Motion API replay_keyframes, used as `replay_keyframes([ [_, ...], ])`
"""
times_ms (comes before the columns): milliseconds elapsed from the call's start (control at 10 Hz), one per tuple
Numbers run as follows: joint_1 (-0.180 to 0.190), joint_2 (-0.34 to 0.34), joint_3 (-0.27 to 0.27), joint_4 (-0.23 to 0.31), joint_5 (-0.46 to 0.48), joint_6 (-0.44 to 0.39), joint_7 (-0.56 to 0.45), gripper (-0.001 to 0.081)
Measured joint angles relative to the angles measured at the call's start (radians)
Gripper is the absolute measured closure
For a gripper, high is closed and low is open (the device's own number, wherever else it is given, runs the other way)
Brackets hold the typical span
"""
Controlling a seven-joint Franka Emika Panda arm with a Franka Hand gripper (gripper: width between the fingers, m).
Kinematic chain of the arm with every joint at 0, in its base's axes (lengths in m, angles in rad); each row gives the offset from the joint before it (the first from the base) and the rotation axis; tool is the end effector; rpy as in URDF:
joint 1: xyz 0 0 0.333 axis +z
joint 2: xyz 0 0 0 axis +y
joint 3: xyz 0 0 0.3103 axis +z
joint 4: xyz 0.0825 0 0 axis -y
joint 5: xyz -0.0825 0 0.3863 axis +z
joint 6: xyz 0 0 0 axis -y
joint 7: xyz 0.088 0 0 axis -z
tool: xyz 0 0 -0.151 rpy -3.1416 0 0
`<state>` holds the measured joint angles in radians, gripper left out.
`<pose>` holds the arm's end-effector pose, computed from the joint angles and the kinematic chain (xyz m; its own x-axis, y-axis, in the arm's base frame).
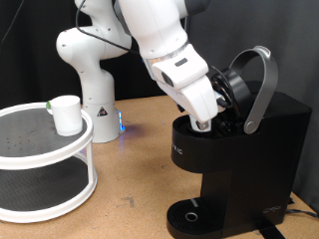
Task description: Make a cup of coffee with the keurig machine
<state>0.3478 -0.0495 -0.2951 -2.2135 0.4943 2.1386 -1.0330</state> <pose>0.5203 0.0653 0.3536 0.6881 0.6584 0.3049 0.7256 -0.6285 -0.2802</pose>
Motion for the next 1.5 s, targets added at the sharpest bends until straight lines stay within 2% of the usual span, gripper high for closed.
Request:
replay_keyframes([
  [100,0.0,0.0,-0.001,-0.001,0.0,0.0,0.0,0.0036],
  [300,0.0,0.0,-0.003,-0.002,0.002,0.0,0.0,0.0006],
  [500,0.0,-0.004,-0.005,0.0,0.029,-0.018,-0.027,0.0001],
  [700,0.0,-0.031,-0.008,0.01,0.067,-0.071,-0.068,0.0001],
  [1000,0.0,-0.09,-0.007,0.007,0.036,-0.14,-0.069,0.0001],
  [1200,0.0,-0.1,0.001,-0.007,-0.022,-0.142,-0.024,0.0001],
  [1500,0.001,-0.1,0.014,-0.038,-0.043,-0.105,0.009,0.0001],
])
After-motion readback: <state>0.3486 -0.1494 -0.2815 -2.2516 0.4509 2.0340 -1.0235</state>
